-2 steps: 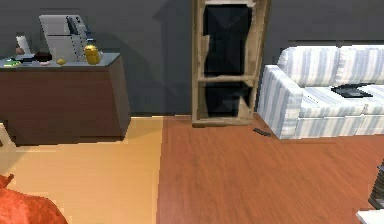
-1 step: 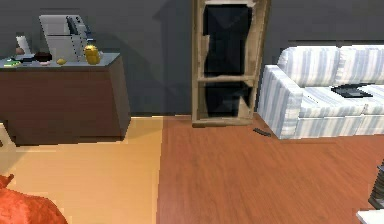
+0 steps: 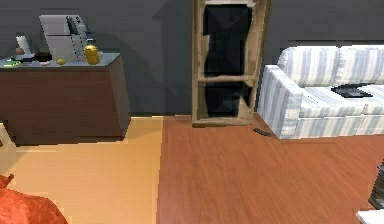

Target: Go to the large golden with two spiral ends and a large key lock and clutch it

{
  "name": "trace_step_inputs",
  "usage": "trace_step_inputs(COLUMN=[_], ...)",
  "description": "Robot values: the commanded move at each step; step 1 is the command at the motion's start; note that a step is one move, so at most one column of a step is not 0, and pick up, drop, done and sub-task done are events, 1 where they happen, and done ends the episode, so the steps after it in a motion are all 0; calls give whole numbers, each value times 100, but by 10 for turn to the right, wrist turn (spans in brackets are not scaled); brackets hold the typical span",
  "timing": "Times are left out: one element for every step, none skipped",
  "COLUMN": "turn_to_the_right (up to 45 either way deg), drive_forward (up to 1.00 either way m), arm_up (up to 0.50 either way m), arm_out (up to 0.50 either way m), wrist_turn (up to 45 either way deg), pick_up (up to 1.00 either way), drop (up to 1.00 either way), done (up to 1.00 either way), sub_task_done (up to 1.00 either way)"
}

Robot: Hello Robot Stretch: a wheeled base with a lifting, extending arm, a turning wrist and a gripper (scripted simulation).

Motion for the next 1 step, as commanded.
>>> trace_step_inputs(turn_to_the_right=[0], drive_forward=[0], arm_up=[0], arm_out=[0], wrist_turn=[0], pick_up=[0], drop=[0], done=[100], sub_task_done=[0])
